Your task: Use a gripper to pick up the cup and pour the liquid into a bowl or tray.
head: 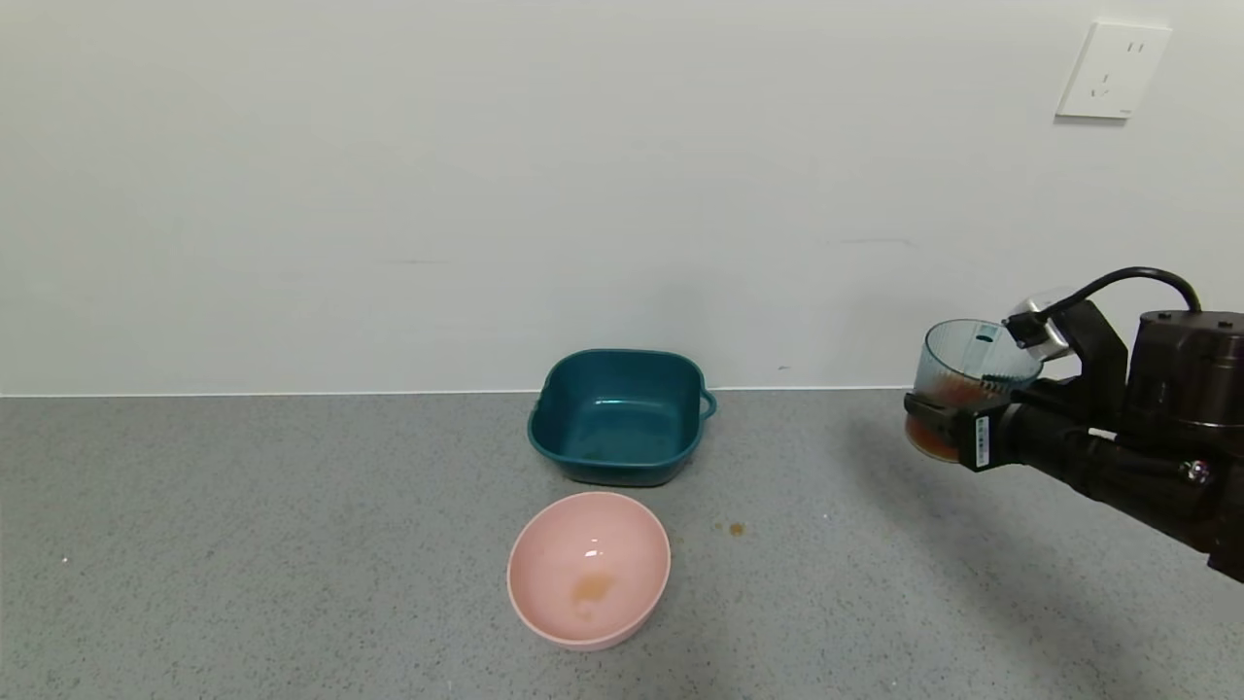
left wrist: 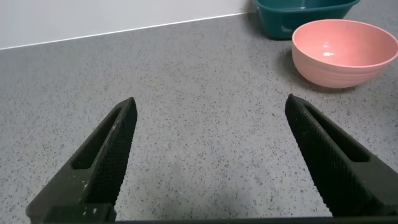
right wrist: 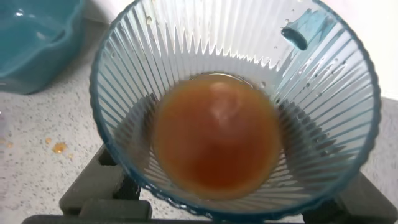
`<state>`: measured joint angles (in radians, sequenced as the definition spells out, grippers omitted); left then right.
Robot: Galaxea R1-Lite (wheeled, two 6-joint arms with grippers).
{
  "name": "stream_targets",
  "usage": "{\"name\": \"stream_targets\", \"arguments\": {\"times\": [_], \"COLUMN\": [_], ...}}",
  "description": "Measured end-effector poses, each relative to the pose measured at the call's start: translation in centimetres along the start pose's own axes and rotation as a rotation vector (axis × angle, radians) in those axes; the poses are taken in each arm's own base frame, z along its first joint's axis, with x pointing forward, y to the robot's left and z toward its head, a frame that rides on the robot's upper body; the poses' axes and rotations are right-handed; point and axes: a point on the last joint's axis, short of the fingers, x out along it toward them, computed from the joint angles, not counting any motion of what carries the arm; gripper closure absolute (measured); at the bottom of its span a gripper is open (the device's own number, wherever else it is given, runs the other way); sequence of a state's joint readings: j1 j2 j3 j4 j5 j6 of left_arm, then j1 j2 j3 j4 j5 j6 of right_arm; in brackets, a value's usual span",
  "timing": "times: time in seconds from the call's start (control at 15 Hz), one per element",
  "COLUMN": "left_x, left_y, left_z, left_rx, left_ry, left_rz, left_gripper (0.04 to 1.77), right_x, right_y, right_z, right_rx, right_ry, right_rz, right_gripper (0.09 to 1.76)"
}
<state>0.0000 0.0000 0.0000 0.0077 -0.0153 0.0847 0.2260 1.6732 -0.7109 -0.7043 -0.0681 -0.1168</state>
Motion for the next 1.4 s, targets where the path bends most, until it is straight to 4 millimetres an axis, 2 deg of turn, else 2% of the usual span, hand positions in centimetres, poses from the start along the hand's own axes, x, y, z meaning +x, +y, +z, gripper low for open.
{"name": "stream_targets", "arguments": {"times": [0.53,0.87,1.13,1.4], "left_x": [0.0,0.0,0.0,0.0], "left_y": [0.0,0.0,0.0,0.0], "left_z": [0.0,0.0,0.0,0.0], "left_rx": [0.000,0.000,0.000,0.000], "left_ry": [0.000,0.000,0.000,0.000], "left_rz": [0.000,0.000,0.000,0.000], "left_gripper": [0.09,0.09,0.09,0.09], "right_x": [0.5,0.9,1.9,3.6], "right_y": [1.8,3.6,5.2,7.1], "right_z": [4.8,7.4,8.9,9.4], "right_rx": [-0.026,-0.045,-0.059,-0.082], "right_ry": [0.005,0.017,0.018,0.051], "right_rz": [0.000,0.045,0.047,0.055], "right_gripper": [0.50,0.50,0.50,0.50]}}
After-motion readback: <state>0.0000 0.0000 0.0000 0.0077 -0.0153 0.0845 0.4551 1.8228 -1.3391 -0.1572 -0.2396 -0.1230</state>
